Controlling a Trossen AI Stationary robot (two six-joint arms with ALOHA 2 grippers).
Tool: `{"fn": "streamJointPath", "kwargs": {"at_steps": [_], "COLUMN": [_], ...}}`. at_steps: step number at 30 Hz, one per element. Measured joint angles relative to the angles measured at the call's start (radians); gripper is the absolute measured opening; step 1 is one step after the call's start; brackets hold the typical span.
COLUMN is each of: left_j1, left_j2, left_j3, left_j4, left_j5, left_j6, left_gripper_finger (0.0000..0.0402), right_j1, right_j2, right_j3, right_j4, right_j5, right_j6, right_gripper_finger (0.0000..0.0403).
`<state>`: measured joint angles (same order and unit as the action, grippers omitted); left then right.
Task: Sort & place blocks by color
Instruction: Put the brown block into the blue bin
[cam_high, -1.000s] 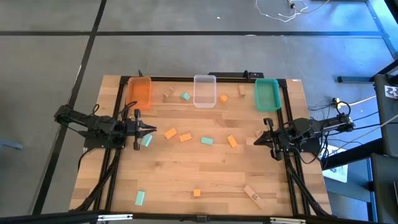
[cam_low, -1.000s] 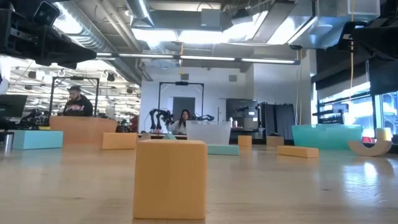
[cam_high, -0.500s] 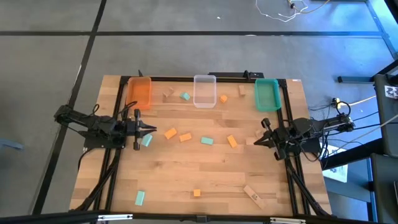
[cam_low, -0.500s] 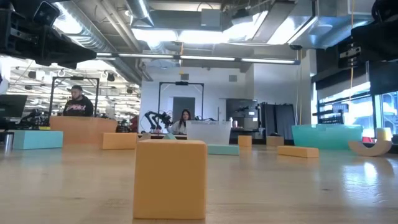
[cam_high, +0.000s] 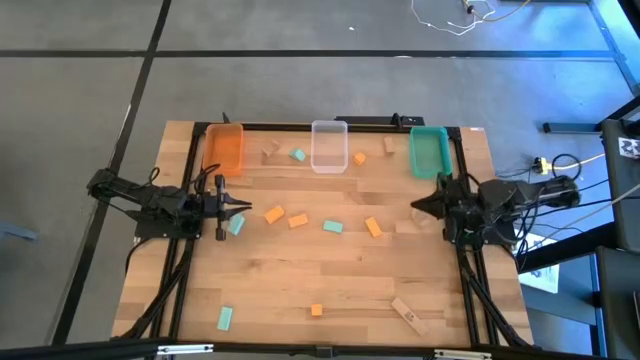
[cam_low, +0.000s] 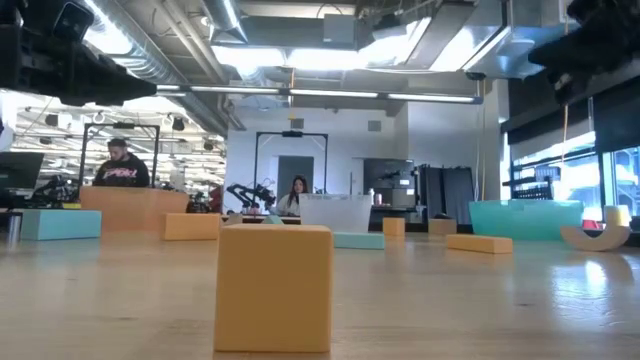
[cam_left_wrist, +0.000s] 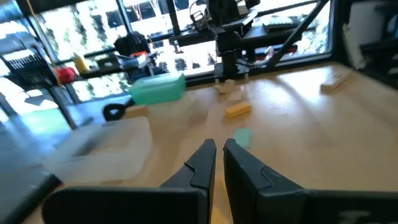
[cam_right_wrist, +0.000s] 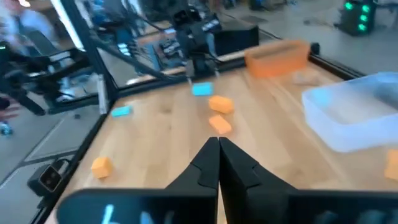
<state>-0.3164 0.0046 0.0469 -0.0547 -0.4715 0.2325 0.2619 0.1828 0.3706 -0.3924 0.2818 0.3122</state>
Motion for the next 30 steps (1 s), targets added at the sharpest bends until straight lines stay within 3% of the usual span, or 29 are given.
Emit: {"fn": "streamJointPath", "kwargs": {"at_steps": [10, 16, 20, 26, 30], "left_j1": [0.0, -0.001, 0.0, 0.0, 0.0], "left_j2": [0.0, 0.0, 0.0, 0.003, 0.016], "left_j3": [0.0, -0.003, -0.002, 0.008, 0.083], "left_j4": [0.001, 0.029, 0.058, 0.052, -0.018], "left_j5": [-0.041, -0.063, -0.169, -0.168, -0.153], "left_j6": [0.04, -0.018, -0.239, -0.303, -0.336], "left_gripper_finger": [0.0025, 0.0025, 0.0025, 0.0025, 0.0025], "right_j1": [0.0, -0.03, -0.058, -0.118, -0.163], "right_j2": [0.418, 0.564, 0.611, 0.651, 0.676], "right_j3": [0.419, 0.606, 0.666, 0.674, 0.674], "right_j4": [-0.444, -0.67, -0.726, -0.734, -0.75], "right_j5": [0.008, -0.001, -0.02, -0.059, -0.125], "right_j6": [0.178, 0.407, 0.563, 0.714, 0.758], "right_gripper_finger": [0.0, 0.0, 0.0008, 0.0037, 0.005]}}
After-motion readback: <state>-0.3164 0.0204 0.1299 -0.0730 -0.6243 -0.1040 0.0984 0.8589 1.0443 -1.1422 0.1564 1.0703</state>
